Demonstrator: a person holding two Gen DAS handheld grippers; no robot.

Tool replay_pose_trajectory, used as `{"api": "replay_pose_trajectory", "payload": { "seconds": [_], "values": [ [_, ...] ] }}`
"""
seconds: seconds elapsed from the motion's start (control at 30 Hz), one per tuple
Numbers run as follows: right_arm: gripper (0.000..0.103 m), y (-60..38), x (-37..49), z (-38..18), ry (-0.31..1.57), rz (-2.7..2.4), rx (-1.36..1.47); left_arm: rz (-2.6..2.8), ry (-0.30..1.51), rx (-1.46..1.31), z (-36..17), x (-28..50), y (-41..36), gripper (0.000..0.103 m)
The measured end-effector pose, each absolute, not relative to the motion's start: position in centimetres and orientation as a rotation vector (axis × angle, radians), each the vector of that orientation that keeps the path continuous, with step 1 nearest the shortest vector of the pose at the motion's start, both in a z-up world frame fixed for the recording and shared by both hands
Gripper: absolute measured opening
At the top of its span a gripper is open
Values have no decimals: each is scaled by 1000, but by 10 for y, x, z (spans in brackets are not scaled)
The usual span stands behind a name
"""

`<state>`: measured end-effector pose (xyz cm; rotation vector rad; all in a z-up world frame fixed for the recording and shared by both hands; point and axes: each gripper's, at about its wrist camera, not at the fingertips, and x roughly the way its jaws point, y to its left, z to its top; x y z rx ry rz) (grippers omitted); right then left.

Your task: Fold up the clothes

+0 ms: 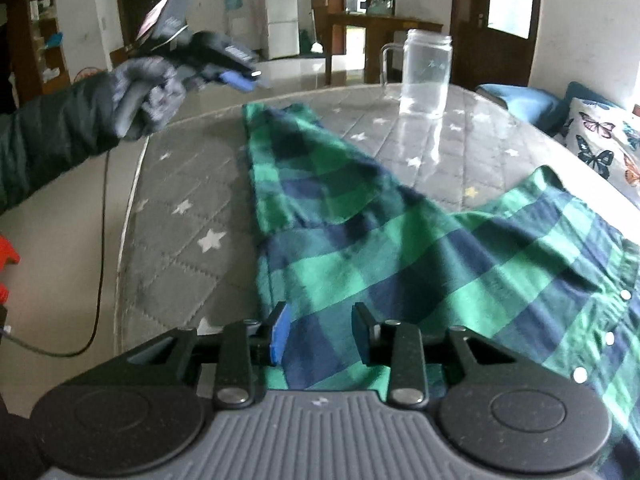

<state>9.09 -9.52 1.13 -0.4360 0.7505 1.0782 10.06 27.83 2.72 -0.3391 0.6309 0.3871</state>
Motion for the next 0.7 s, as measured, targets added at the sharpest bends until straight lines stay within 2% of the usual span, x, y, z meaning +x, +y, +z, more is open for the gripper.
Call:
{"api": "replay_pose_trajectory", "payload": {
  "seconds": [0.1,0.23,0.5,0.63,0.67,0.7],
  "values": [
    [34,-92,87,7,755,1082,-452,331,703,-274,15,128,265,34],
    [34,-87,86,3,769,1112,-442,333,782,-237,-2,159,260,26],
    [40,-82,74,-2,787,1231,-414,429,759,-114,-11,183,261,19],
    [39,-87,74,7,756,1240,-422,495,744,-93,-12,189,261,21],
    [42,-90,78,12,740,1223,-415,497,738,-99,-13,188,261,21],
    [51,-93,82,17,723,1207,-408,498,735,-106,-12,187,262,21]
  ]
}}
